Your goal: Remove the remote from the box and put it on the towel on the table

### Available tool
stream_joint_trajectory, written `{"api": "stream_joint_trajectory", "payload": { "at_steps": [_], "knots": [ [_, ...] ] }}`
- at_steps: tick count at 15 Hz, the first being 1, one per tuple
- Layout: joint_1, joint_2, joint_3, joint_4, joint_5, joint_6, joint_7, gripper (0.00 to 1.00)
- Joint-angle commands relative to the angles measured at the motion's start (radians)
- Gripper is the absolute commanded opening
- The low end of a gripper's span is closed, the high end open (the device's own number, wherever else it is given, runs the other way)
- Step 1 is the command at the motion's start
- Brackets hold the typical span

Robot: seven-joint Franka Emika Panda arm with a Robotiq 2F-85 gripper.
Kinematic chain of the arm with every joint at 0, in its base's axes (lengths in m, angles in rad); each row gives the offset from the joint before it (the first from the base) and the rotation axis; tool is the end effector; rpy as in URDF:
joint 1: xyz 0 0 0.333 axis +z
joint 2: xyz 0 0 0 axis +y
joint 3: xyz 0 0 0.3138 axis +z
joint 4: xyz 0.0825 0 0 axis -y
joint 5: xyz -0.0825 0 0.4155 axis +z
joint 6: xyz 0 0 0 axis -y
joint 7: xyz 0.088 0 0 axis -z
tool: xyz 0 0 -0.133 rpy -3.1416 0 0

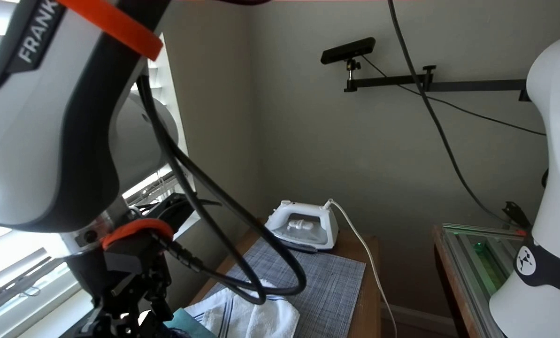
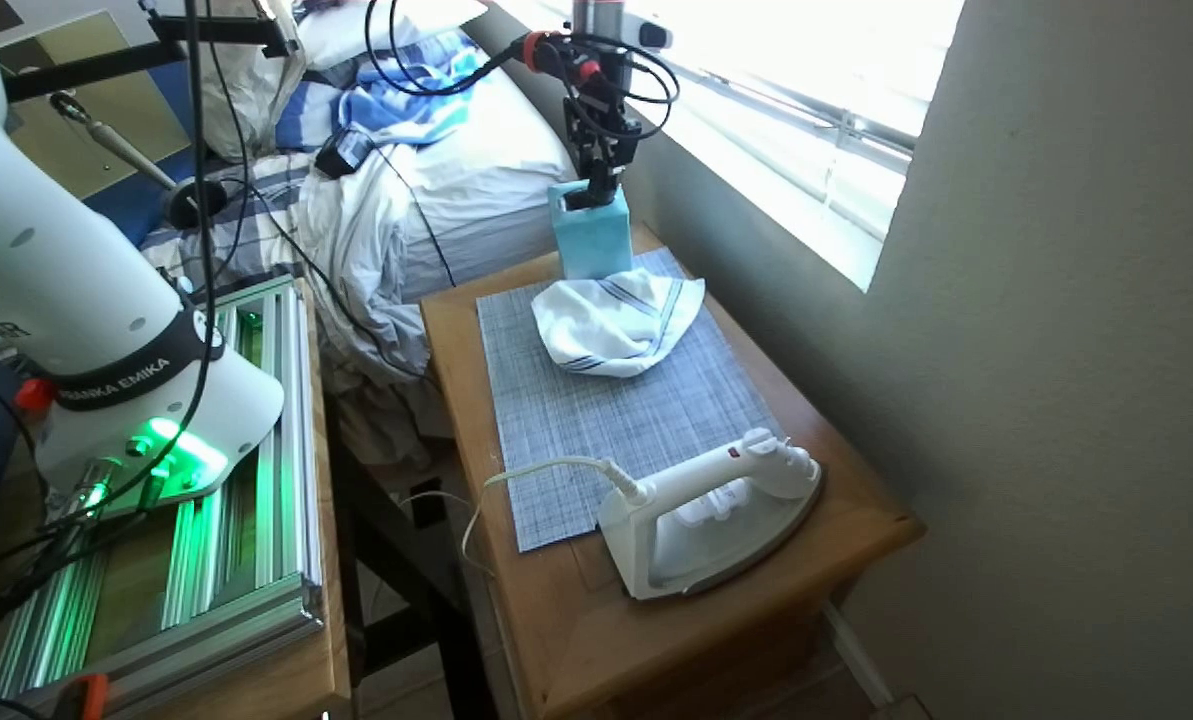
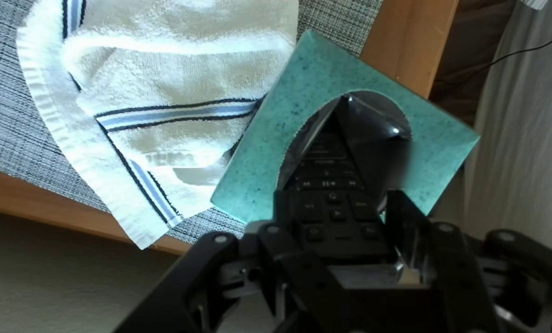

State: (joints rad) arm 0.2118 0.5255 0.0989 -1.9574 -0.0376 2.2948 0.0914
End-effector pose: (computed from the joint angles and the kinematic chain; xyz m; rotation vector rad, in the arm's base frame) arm 0.5812 0.1866 0.1394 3.0934 0.3701 -0.2910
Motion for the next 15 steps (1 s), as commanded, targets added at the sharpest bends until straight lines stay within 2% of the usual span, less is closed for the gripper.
{"api": "stream_joint_trajectory", "payload": {
  "at_steps": [1, 3, 4, 7, 9, 10, 15],
  "knots": [
    [0.019, 0.024, -0.015, 0.037, -0.031, -0.021, 0.04, 0.87],
    [0.022, 0.027, -0.016, 0.039, -0.029, -0.024, 0.048, 0.98],
    [0.024, 0.03, -0.015, 0.041, -0.029, -0.024, 0.053, 1.0],
    [0.028, 0.04, -0.016, 0.05, -0.026, -0.021, 0.066, 0.98],
    [0.031, 0.045, -0.017, 0.056, -0.026, -0.022, 0.072, 0.86],
    [0.032, 0.048, -0.018, 0.059, -0.027, -0.021, 0.074, 0.72],
    [0.032, 0.062, -0.028, 0.072, -0.03, -0.017, 0.079, 0.36]
  ]
}}
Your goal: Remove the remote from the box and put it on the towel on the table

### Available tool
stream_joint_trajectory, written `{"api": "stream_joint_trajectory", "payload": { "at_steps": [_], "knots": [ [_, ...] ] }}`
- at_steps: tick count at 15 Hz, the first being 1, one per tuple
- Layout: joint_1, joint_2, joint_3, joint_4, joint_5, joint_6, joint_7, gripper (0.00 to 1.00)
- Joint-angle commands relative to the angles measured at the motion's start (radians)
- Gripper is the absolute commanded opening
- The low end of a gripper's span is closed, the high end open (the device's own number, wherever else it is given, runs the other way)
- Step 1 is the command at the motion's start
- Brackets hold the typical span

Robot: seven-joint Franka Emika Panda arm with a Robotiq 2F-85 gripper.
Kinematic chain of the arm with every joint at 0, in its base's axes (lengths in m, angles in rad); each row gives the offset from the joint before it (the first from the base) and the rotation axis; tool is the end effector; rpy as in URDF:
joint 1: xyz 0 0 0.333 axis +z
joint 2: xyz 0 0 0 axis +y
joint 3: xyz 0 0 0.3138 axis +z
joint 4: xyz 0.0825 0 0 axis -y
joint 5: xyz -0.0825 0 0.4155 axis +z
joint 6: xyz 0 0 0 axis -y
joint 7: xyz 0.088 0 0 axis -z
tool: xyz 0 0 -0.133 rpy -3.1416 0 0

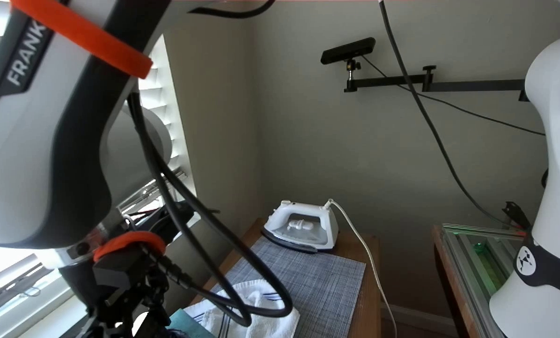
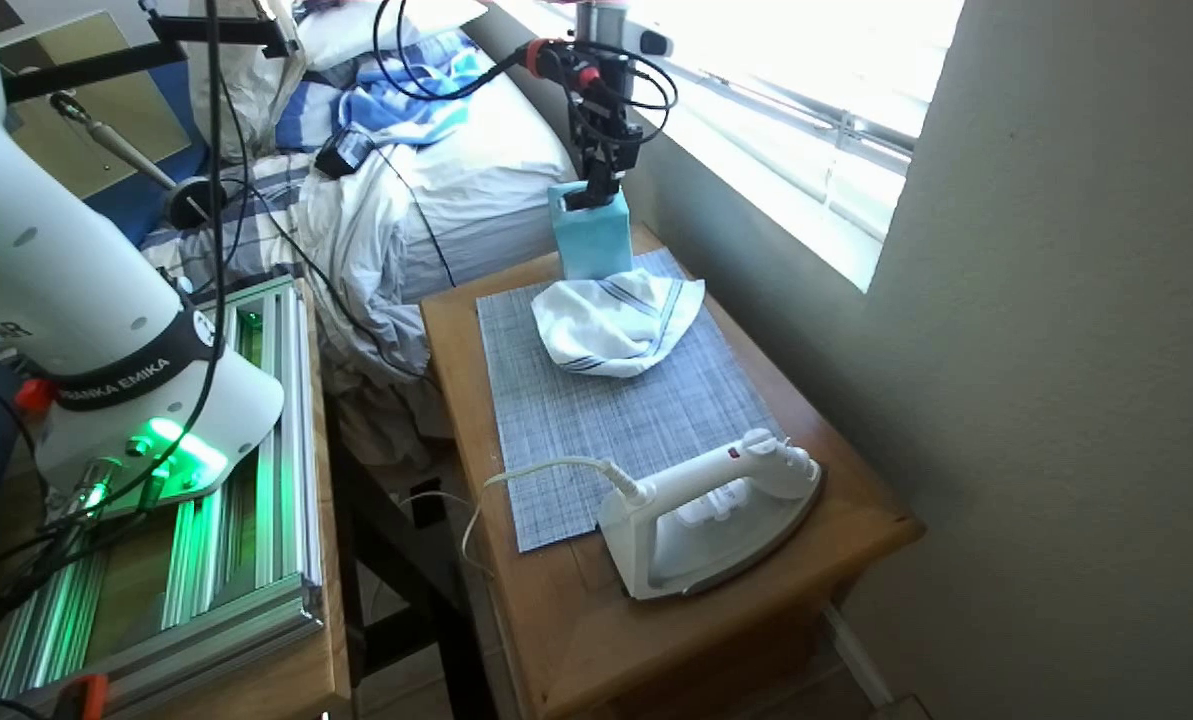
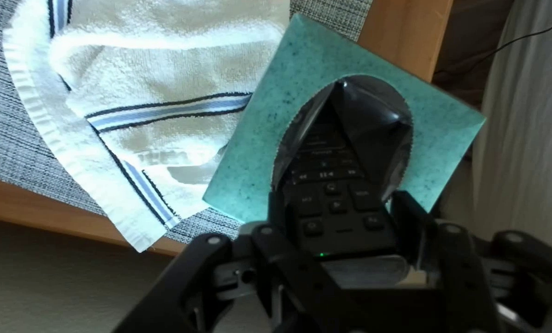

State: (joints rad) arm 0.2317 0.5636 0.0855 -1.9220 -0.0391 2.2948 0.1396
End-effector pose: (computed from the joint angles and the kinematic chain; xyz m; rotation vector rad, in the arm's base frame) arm 0.5871 0.1923 0.1292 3.0896 0.3060 -0.2926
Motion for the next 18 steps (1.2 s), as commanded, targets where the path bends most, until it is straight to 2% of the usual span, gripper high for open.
{"api": "stream_joint_trajectory", "payload": {
  "at_steps": [1, 4, 12, 18],
  "knots": [
    [0.013, 0.023, -0.017, 0.035, -0.031, -0.016, 0.033, 0.32],
    [0.016, -0.015, -0.019, 0.0, -0.038, -0.011, 0.036, 0.32],
    [-0.014, -0.217, 0.011, -0.191, -0.008, 0.019, -0.011, 0.32],
    [-0.034, -0.34, 0.019, -0.26, 0.006, 0.03, -0.027, 0.32]
  ]
}}
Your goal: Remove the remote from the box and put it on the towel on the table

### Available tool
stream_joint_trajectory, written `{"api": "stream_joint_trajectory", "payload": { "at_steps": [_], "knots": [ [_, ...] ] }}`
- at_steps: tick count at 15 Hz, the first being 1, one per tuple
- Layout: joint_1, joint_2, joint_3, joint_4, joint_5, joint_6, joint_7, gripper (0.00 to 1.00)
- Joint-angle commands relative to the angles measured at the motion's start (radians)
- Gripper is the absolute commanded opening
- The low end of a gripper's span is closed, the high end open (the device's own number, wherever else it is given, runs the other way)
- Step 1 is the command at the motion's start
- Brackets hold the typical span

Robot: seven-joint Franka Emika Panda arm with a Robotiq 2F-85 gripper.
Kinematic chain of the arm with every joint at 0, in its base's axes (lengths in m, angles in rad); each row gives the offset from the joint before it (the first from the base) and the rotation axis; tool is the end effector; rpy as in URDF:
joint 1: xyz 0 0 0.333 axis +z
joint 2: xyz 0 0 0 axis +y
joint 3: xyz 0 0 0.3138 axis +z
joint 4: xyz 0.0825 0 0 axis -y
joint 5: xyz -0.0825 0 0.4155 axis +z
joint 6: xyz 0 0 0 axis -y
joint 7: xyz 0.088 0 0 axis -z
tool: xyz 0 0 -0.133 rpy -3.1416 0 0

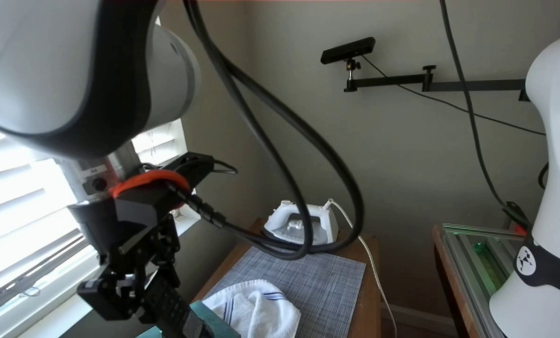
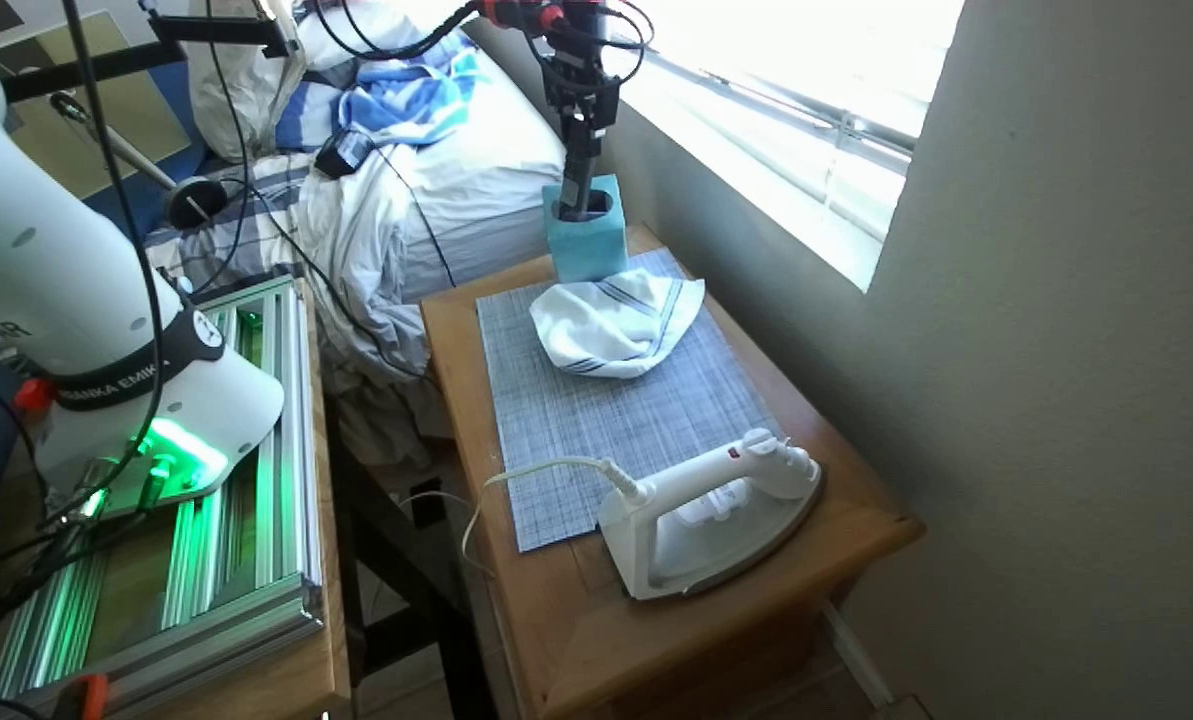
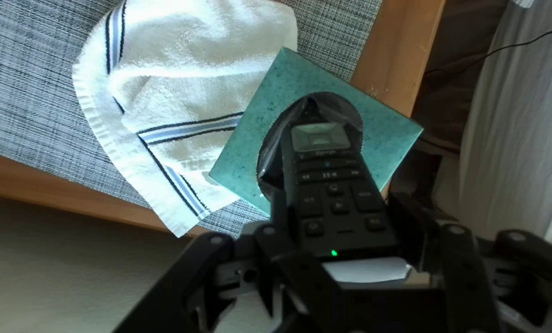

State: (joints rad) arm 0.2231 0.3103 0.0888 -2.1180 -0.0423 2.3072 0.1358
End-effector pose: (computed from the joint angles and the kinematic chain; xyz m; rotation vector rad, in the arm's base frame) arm 0.5523 0.1774 0.2044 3.0915 0.3161 -0.1805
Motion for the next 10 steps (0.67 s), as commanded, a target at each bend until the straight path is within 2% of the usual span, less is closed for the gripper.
{"api": "stream_joint_trajectory", "payload": {
  "at_steps": [1, 7, 10],
  "knots": [
    [-0.029, -0.103, 0.018, -0.07, 0.013, 0.016, -0.03, 0.32],
    [-0.036, -0.156, 0.031, -0.089, 0.021, 0.029, -0.066, 0.32],
    [-0.027, -0.148, 0.036, -0.099, -0.039, 0.066, -0.117, 0.32]
  ]
}}
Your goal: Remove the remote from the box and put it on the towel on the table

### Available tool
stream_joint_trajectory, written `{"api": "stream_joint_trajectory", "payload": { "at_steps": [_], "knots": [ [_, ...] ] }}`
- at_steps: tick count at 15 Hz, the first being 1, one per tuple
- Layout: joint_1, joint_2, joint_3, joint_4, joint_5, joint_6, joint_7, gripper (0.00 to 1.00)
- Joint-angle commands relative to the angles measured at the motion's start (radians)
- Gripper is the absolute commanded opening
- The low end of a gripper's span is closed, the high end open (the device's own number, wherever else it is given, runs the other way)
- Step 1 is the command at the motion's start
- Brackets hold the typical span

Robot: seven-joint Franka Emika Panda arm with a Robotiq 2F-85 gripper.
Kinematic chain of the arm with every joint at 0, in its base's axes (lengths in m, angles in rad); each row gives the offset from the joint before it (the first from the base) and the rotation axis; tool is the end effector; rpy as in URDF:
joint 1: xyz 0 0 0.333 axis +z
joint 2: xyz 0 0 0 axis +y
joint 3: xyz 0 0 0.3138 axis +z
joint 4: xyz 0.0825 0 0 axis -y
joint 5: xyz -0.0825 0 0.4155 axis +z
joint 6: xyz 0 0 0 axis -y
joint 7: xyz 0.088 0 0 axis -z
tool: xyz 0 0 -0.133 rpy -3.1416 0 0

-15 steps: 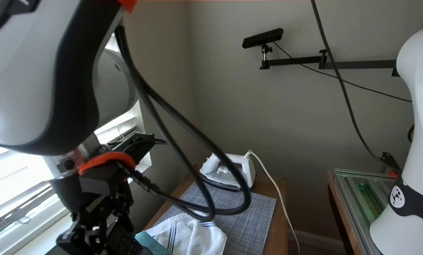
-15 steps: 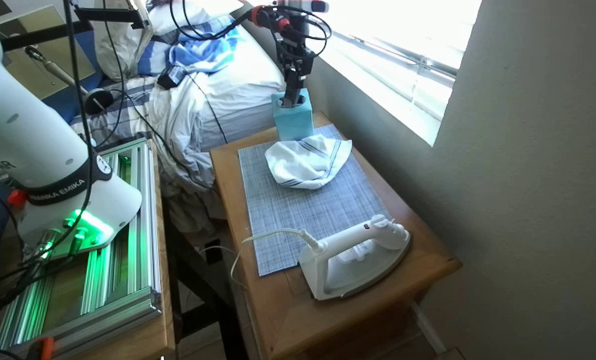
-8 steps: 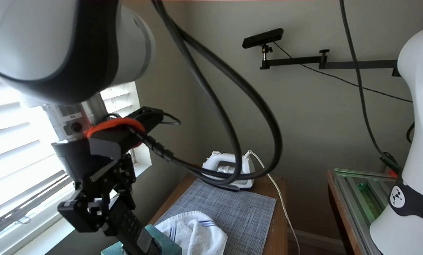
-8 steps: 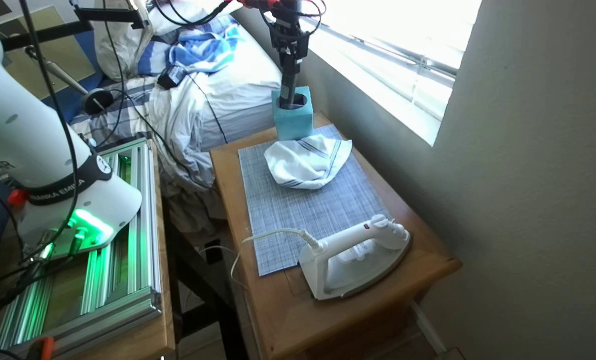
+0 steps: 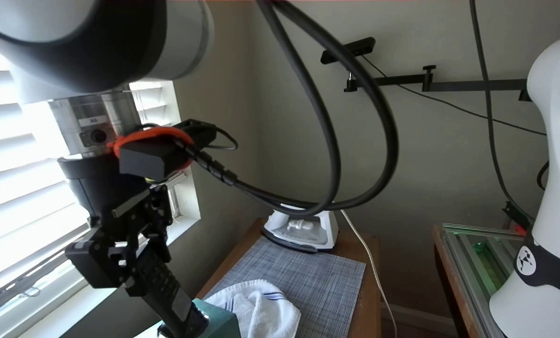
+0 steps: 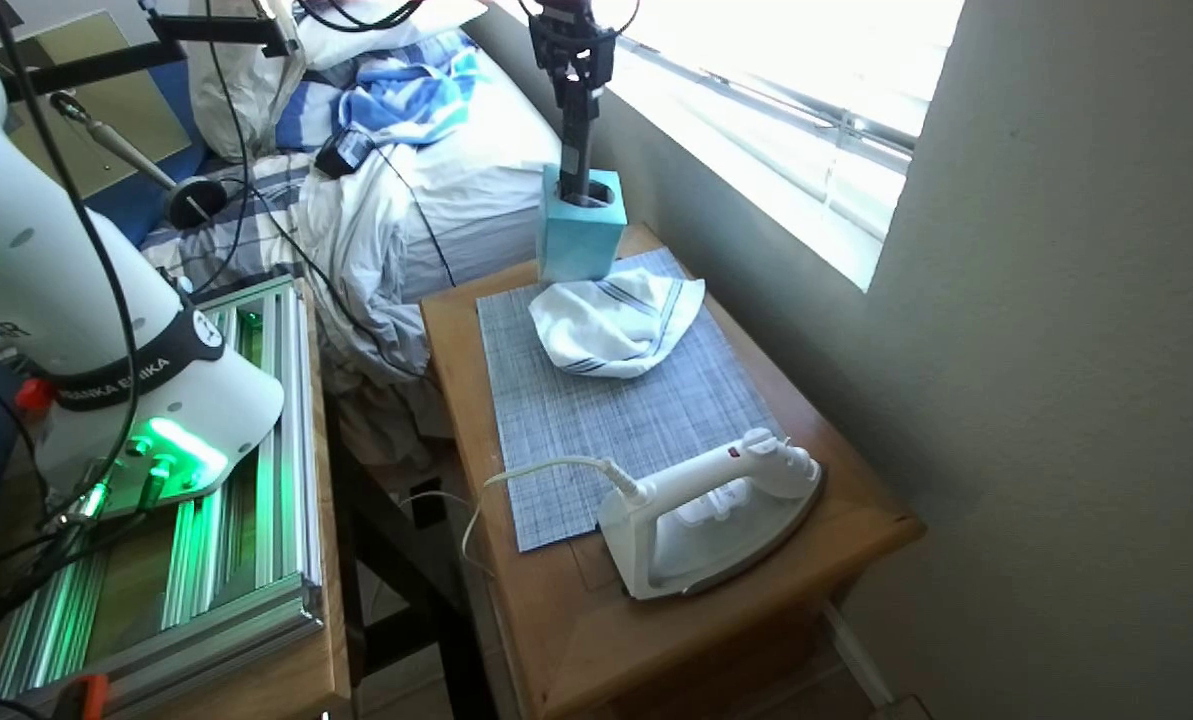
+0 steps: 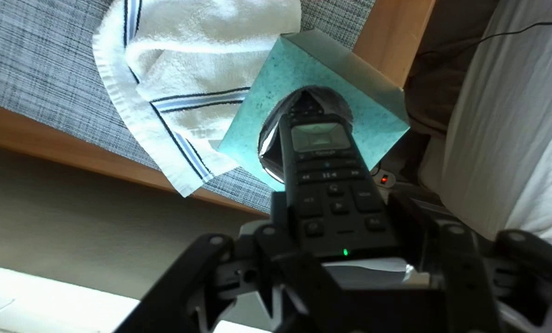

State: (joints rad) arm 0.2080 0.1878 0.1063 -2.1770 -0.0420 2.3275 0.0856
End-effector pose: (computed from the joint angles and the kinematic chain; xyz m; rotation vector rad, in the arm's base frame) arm 0.5451 0.1762 0.2518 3.0984 0.3997 -0.0519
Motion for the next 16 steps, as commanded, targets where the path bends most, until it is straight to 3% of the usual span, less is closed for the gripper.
{"api": "stream_joint_trajectory", "payload": {
  "at_steps": [1, 9, 16],
  "knots": [
    [-0.014, -0.021, 0.024, -0.048, -0.04, 0.067, -0.107, 0.32],
    [-0.014, -0.066, 0.055, -0.133, -0.078, 0.198, -0.285, 0.32],
    [-0.035, -0.172, 0.079, -0.202, 0.002, 0.295, -0.484, 0.32]
  ]
}}
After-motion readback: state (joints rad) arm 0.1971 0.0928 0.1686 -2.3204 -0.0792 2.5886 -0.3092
